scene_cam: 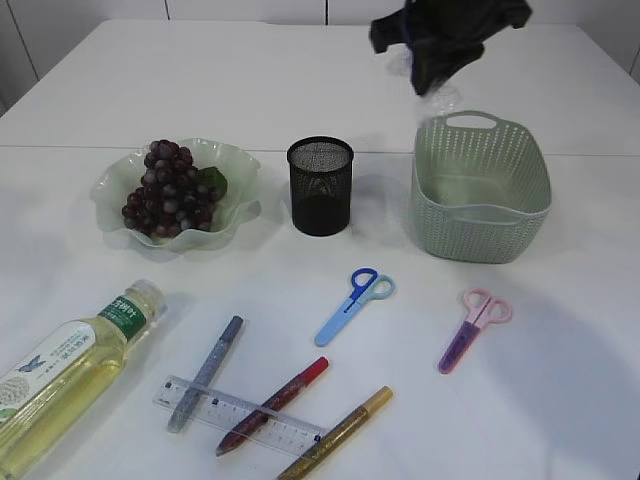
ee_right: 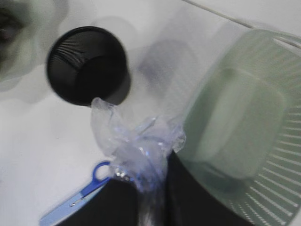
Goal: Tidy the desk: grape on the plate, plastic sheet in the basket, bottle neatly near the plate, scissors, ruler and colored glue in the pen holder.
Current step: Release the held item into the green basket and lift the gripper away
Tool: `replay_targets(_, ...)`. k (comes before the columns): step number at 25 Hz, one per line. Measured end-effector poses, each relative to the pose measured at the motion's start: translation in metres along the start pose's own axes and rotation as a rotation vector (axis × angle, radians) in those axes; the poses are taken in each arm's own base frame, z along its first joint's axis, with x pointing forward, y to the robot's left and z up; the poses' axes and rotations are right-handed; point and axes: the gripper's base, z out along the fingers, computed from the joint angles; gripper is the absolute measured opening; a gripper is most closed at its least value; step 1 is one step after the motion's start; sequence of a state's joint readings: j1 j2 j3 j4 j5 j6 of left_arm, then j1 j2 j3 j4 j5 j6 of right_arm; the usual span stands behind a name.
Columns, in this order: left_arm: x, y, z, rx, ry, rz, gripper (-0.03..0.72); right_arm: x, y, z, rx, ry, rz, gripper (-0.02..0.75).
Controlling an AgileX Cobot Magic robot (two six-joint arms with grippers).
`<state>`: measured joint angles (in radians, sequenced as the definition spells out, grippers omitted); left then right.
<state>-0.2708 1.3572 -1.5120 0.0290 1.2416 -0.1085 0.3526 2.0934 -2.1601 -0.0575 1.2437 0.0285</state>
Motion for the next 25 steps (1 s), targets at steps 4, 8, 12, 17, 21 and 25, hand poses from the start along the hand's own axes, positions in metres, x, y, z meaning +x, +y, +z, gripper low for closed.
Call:
replay_targets(4, 0.0, 0.0, 0.0, 0.0, 0.0, 0.0, 0.44, 0.003, -0.05, 0.001, 0.074, 0.007, 0.087, 0.09)
replay_targets(8, 0.0, 0.0, 0.0, 0.0, 0.0, 0.0, 0.436, 0.008, -0.087, 0.005, 0.112, 0.02, 0.163, 0.09)
replay_targets(12, 0.0, 0.0, 0.0, 0.001, 0.0, 0.0, 0.435, 0.011, -0.098, 0.02, 0.116, 0.052, 0.19, 0.09)
replay_targets(17, 0.0, 0.0, 0.0, 0.001, 0.0, 0.0, 0.435, 0.014, -0.098, 0.04, 0.105, 0.092, 0.192, 0.09)
replay_targets(21, 0.0, 0.0, 0.0, 0.001, 0.0, 0.0, 0.435, 0.017, -0.098, 0.059, 0.102, 0.13, 0.192, 0.09)
replay_targets(25, 0.0, 0.0, 0.0, 0.001, 0.0, 0.0, 0.435, 0.017, -0.098, 0.06, 0.101, 0.132, 0.192, 0.094)
